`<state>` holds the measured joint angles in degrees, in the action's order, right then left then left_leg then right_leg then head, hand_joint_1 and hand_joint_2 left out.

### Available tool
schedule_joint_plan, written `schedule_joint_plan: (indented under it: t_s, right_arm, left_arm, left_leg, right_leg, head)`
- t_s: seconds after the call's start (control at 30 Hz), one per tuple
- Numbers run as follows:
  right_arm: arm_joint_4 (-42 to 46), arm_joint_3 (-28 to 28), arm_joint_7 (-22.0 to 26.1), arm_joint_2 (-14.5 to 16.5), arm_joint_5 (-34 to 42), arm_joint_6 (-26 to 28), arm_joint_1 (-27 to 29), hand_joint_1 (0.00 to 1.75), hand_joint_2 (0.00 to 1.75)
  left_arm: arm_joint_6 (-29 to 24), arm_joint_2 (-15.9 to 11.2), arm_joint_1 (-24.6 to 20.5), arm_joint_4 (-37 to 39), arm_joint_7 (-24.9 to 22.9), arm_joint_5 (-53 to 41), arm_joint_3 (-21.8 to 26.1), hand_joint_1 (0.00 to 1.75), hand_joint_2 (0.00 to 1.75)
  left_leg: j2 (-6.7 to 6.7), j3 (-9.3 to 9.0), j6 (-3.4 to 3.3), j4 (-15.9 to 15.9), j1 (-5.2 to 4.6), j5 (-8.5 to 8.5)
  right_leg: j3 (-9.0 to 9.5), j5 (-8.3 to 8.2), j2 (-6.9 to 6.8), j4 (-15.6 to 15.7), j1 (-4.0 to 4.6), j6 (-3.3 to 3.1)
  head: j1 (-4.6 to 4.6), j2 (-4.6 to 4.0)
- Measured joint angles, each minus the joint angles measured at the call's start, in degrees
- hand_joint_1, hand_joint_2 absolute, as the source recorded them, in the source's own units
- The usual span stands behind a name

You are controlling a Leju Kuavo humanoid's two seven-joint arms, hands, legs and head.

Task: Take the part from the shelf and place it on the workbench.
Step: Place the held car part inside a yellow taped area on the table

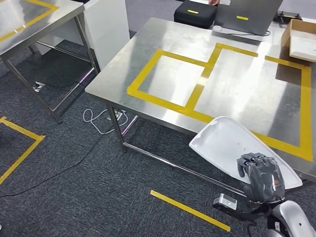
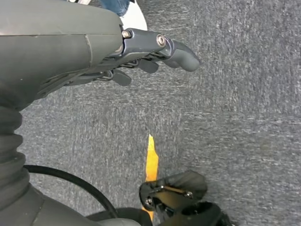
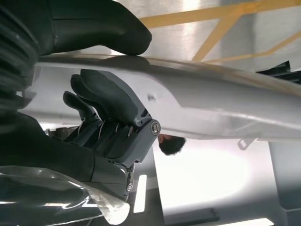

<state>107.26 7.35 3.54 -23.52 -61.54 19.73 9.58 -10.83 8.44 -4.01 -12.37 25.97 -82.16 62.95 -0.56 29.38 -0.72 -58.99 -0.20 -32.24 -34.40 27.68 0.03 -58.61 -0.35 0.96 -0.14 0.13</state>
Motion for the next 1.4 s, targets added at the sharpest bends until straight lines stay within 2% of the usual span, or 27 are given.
schedule_joint_plan:
  t_s: [0.07, 0.13, 0.17, 0.2, 0.23, 0.3, 0.33, 0.37, 0.5, 0.53, 0.6, 0.67, 0.77, 0.83, 0.87, 0.9, 0.93, 0.97, 1.0, 1.07, 1.13, 1.17, 1.23, 1.27, 1.3, 1.33, 1.4]
  right_arm:
    - [-0.07, 0.1, -0.07, 0.02, -0.06, -0.05, -0.51, 1.75, 1.75]
    - [-0.29, 0.3, -0.08, 0.07, -0.15, -0.15, -0.98, 1.75, 1.75]
    - [-0.46, 0.45, -0.08, 0.1, -0.21, -0.19, -1.11, 1.75, 1.75]
    - [-0.62, 0.62, -0.08, 0.13, -0.25, -0.21, -1.21, 1.75, 1.75]
    - [-0.78, 0.78, -0.09, 0.14, -0.28, -0.23, -1.31, 1.75, 1.75]
    - [-0.95, 1.04, -0.1, 0.15, -0.31, -0.23, -1.46, 1.75, 1.75]
    - [-1.0, 1.14, -0.11, 0.15, -0.32, -0.25, -1.6, 1.75, 1.75]
    - [-1.04, 1.24, -0.14, 0.16, -0.32, -0.27, -1.73, 1.75, 1.75]
    - [-1.14, 1.66, -0.19, 0.17, -0.33, -0.31, -2.1, 1.75, 1.75]
    - [-1.14, 1.74, -0.19, 0.17, -0.33, -0.31, -2.24, 1.75, 1.75]
    - [-1.14, 1.8, -0.19, 0.17, -0.32, -0.3, -2.48, 1.75, 1.75]
    - [-1.14, 1.81, -0.19, 0.17, -0.32, -0.3, -2.58, 1.75, 1.75]
    - [-1.14, 1.82, -0.19, 0.17, -0.32, -0.31, -2.57, 1.75, 1.75]
    - [-1.17, 1.86, -0.22, 0.17, -0.32, -0.33, -2.49, 1.75, 1.75]
    - [-1.21, 1.88, -0.26, 0.17, -0.32, -0.35, -2.43, 1.75, 1.75]
    - [-1.33, 1.92, -0.39, 0.17, -0.3, -0.42, -2.36, 1.75, 1.75]
    - [-1.5, 2.0, -0.54, 0.17, -0.24, -0.52, -2.32, 1.75, 1.75]
    - [-1.68, 2.09, -0.69, 0.17, -0.13, -0.67, -2.27, 1.75, 1.75]
    - [-1.86, 2.19, -0.85, 0.17, 0.04, -0.88, -2.27, 1.75, 1.75]
    - [-2.11, 2.37, -0.92, 0.17, 0.43, -1.42, -2.71, 1.75, 1.75]
    - [-2.66, 2.67, -0.84, 0.19, 0.74, -2.23, -4.3, 1.75, 1.75]
    - [-3.25, 3.01, -0.77, 0.25, 0.87, -2.83, -5.62, 1.75, 1.75]
    - [-5.12, 4.17, -0.66, 0.57, 1.13, -4.45, -9.07, 1.75, 1.75]
    - [-6.3, 4.97, -0.66, 0.86, 1.27, -5.4, -11.03, 1.75, 1.75]
    - [-7.61, 5.88, -0.7, 1.23, 1.42, -6.44, -13.23, 1.75, 1.75]
    - [-8.98, 6.86, -0.8, 1.65, 1.53, -7.51, -15.68, 1.75, 1.75]
    - [-11.97, 8.93, -1.26, 2.68, 1.66, -9.79, -21.24, 1.75, 1.75]
  left_arm:
    - [-0.01, -0.04, -0.12, 0.0, 0.0, 0.0, -0.01, 0.0, 1.75]
    - [0.0, -0.04, -0.08, 0.0, 0.0, 0.02, -0.02, 0.0, 1.75]
    - [0.0, -0.04, 0.02, 0.0, 0.0, 0.04, -0.02, 0.0, 1.75]
    - [0.0, -0.05, 0.13, 0.0, 0.0, 0.06, -0.01, 0.0, 1.75]
    - [0.0, -0.07, 0.21, 0.0, 0.0, 0.08, -0.01, 0.0, 1.75]
    - [0.0, -0.11, 0.25, 0.01, 0.0, 0.09, 0.0, 0.0, 1.75]
    - [0.0, -0.13, 0.24, 0.01, 0.01, 0.09, -0.01, 0.0, 1.75]
    - [0.01, -0.12, 0.19, 0.02, 0.01, 0.09, -0.01, 0.0, 1.75]
    - [-0.01, -0.11, 0.22, 0.02, 0.05, 0.12, -0.02, 0.0, 1.75]
    - [-0.02, -0.11, 0.21, 0.02, 0.05, 0.13, -0.02, 0.0, 1.75]
    - [-0.02, -0.09, 0.11, 0.02, 0.07, 0.14, -0.02, 0.0, 1.75]
    - [-0.01, -0.06, 0.06, 0.02, 0.07, 0.13, -0.02, 0.0, 1.75]
    - [-0.01, -0.06, 0.05, 0.02, 0.07, 0.13, -0.02, 0.0, 1.75]
    - [0.0, -0.03, 0.05, 0.02, 0.07, 0.13, -0.02, 0.0, 1.75]
    - [0.01, -0.02, 0.06, 0.02, 0.07, 0.11, -0.02, 0.0, 1.75]
    - [0.01, 0.01, 0.12, 0.02, 0.07, 0.1, -0.02, 0.0, 1.75]
    - [0.01, 0.01, 0.14, 0.02, 0.09, 0.09, -0.02, 0.0, 1.75]
    - [0.01, 0.01, 0.15, 0.02, 0.11, 0.06, -0.02, 0.0, 1.75]
    - [-0.02, 0.03, 0.14, 0.02, 0.15, 0.04, -0.02, 0.0, 1.75]
    - [-0.19, 0.08, -0.07, 0.02, 0.19, 0.06, -0.02, 0.0, 1.75]
    - [-0.49, 0.16, -0.36, 0.02, 0.13, 0.1, -0.02, 0.0, 1.75]
    - [-0.59, 0.21, -0.5, 0.02, 0.0, 0.04, -0.03, 0.0, 1.75]
    - [-0.64, 0.28, -0.68, 0.02, -0.41, -0.31, -0.1, 0.0, 1.75]
    - [-0.63, 0.3, -0.73, 0.02, -0.68, -0.54, -0.19, 0.0, 1.75]
    - [-0.6, 0.31, -0.81, 0.02, -0.97, -0.85, -0.32, 0.0, 1.75]
    - [-0.54, 0.31, -0.95, 0.02, -1.3, -1.19, -0.51, 0.0, 1.75]
    - [-0.33, 0.31, -1.41, 0.02, -1.95, -1.9, -1.01, 0.0, 1.75]
  left_leg:
    - [0.08, 1.63, 0.64, -3.97, 0.09, -1.82]
    - [0.11, 5.97, 1.13, -11.56, 0.33, -4.42]
    - [0.11, 8.01, 1.31, -14.46, 0.44, -4.83]
    - [0.11, 9.31, 1.42, -15.63, 0.51, -4.16]
    - [0.12, 9.54, 1.46, -14.52, 0.57, -2.26]
    - [0.17, 7.66, 1.29, -7.89, 0.62, 2.86]
    - [0.2, 6.43, 1.12, -4.56, 0.55, 4.37]
    - [0.23, 5.58, 0.86, -2.46, 0.44, 4.92]
    - [0.15, 4.43, -0.6, -0.52, 0.24, 4.11]
    - [0.12, 4.02, -0.95, -0.15, 0.34, 4.08]
    - [0.11, 3.37, -1.49, 0.23, 0.43, 3.87]
    - [0.12, 3.21, -1.7, 0.24, 0.42, 3.69]
    - [0.12, 3.2, -1.71, 0.24, 0.42, 3.68]
    - [0.12, 3.06, -1.79, 0.24, 0.39, 3.46]
    - [0.12, 2.86, -1.83, 0.24, 0.35, 3.21]
    - [0.07, 1.82, -1.76, 0.24, 0.32, 2.33]
    - [-0.03, 0.81, -1.47, 0.25, 0.25, 1.33]
    - [-0.1, -0.23, -1.11, 0.3, 0.21, 0.34]
    - [-0.14, -1.22, -0.67, 0.44, 0.21, -0.54]
    - [-0.08, -1.74, 0.05, 0.58, 0.19, -1.13]
    - [-0.02, -0.78, 0.66, -2.03, 0.21, -2.49]
    - [0.0, 0.97, 0.89, -5.26, 0.3, -3.68]
    - [0.02, 5.98, 1.21, -13.07, 0.41, -5.76]
    - [0.02, 8.02, 1.29, -15.48, 0.45, -5.68]
    - [0.02, 9.15, 1.3, -15.79, 0.45, -4.34]
    - [0.03, 9.27, 1.21, -13.93, 0.44, -1.89]
    - [0.24, 7.7, 0.82, -6.87, 0.29, 3.61]
  right_leg:
    - [0.95, 0.33, -0.09, 0.51, -0.32, -0.65]
    - [1.75, 1.01, -0.16, 0.56, -0.33, -1.02]
    - [2.19, 1.4, -0.15, 0.56, -0.33, -1.03]
    - [2.7, 1.81, -0.12, 0.56, -0.34, -0.99]
    - [3.32, 2.24, -0.09, 0.56, -0.35, -0.9]
    - [4.49, 3.23, -0.06, 0.59, -0.37, -0.51]
    - [4.8, 3.75, -0.04, 0.56, -0.3, -0.18]
    - [4.91, 4.13, -0.03, 0.62, -0.27, 0.2]
    - [5.35, 4.83, -0.13, 1.2, -0.36, 1.5]
    - [4.98, 5.4, -0.14, 0.23, -0.39, 1.72]
    - [2.8, 7.22, -0.11, -3.89, -0.43, 2.0]
    - [1.12, 8.38, -0.1, -6.66, -0.44, 2.09]
    - [0.98, 8.46, -0.1, -6.88, -0.44, 2.09]
    - [-0.82, 9.31, -0.09, -9.63, -0.44, 2.14]
    - [-2.59, 9.77, -0.09, -12.01, -0.44, 2.19]
    - [-3.58, 7.06, -0.11, -10.8, -0.44, 2.13]
    - [-3.44, 4.48, -0.12, -8.3, -0.33, 1.83]
    - [-3.01, 1.82, -0.1, -5.36, -0.17, 1.46]
    - [-1.81, -0.8, -0.05, -1.56, 0.01, 1.0]
    - [-0.96, -0.16, 0.09, -0.9, 0.06, 0.29]
    - [-0.13, 0.11, 0.05, -0.33, -0.23, -0.37]
    - [0.25, 0.29, 0.01, -0.16, -0.31, -0.68]
    - [0.76, 0.73, 0.08, -0.1, -0.32, -1.08]
    - [1.02, 0.95, 0.19, -0.1, -0.31, -1.15]
    - [1.34, 1.18, 0.31, -0.1, -0.31, -1.14]
    - [1.73, 1.41, 0.42, -0.1, -0.32, -1.08]
    - [2.46, 1.91, 0.54, -0.1, -0.23, -0.78]
  head:
    - [-0.17, 0.0]
    - [-0.25, 0.0]
    - [-0.24, 0.0]
    - [-0.23, 0.0]
    - [-0.26, 0.0]
    - [-0.23, 0.0]
    - [-0.25, -0.01]
    - [-0.24, -0.01]
    - [-0.08, 0.0]
    - [0.02, 0.0]
    - [0.29, 0.0]
    - [0.36, 0.0]
    - [0.35, 0.0]
    - [0.36, 0.0]
    - [0.37, 0.0]
    - [0.42, 0.0]
    - [0.41, 0.0]
    - [0.33, 0.0]
    - [0.27, 0.0]
    - [0.1, 0.0]
    - [-0.04, 0.0]
    - [-0.11, 0.0]
    - [-0.15, 0.0]
    - [-0.17, 0.0]
    - [-0.16, 0.0]
    - [-0.17, 0.0]
    - [-0.15, 0.0]
